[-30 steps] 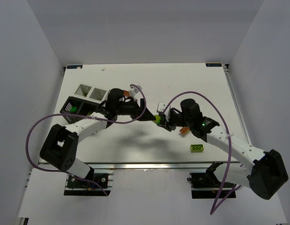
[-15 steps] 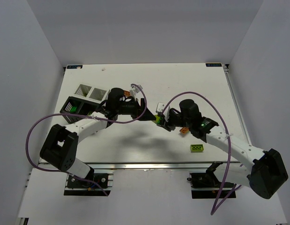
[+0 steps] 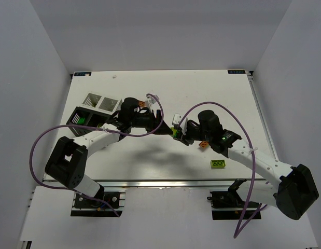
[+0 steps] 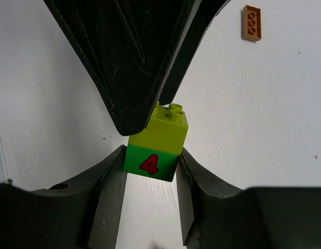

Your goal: Sort the legos into containers by color

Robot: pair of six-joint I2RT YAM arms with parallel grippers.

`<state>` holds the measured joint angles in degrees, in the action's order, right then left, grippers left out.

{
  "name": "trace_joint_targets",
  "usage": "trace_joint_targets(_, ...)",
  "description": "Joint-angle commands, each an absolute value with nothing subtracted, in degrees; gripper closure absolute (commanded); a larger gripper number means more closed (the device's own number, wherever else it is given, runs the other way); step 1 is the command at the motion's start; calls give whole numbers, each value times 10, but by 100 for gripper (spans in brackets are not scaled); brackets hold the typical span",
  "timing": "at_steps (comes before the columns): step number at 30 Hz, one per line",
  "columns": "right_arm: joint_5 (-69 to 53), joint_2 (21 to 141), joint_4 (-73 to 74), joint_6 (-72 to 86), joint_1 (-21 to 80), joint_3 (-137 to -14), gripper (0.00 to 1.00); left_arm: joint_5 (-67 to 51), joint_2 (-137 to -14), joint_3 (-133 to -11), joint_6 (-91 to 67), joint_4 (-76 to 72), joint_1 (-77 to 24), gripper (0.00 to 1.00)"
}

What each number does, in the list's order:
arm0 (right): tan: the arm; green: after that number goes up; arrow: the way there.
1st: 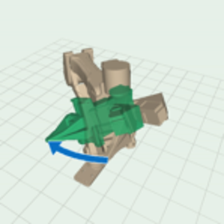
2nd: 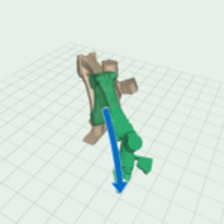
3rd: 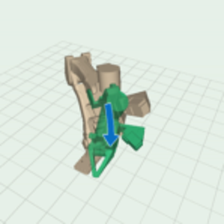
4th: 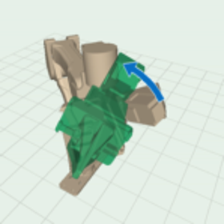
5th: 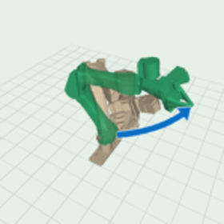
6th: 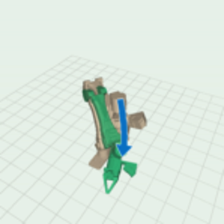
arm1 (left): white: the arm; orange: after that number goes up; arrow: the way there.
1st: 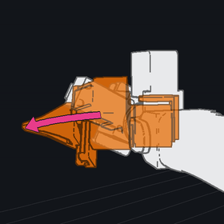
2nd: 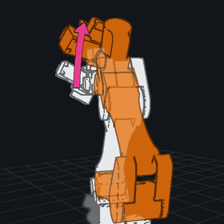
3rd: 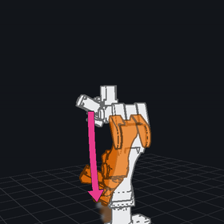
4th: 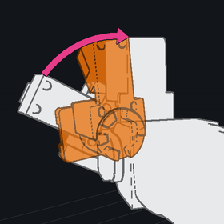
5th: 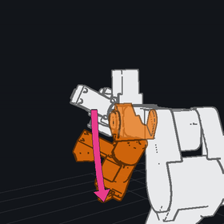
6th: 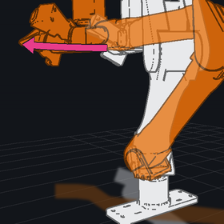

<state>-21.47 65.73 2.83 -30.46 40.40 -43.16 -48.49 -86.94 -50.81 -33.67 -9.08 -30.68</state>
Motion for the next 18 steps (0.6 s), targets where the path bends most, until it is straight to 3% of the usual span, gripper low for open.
trace_joint_targets(1, -215, 655, 6, -308, 410, -427, 100, -499, -874, -531, -331, -88, -313, 17)
trace_joint_targets(18, -212, 664, 6, -308, 415, -429, 100, -511, -885, -539, -328, -80, -321, 32)
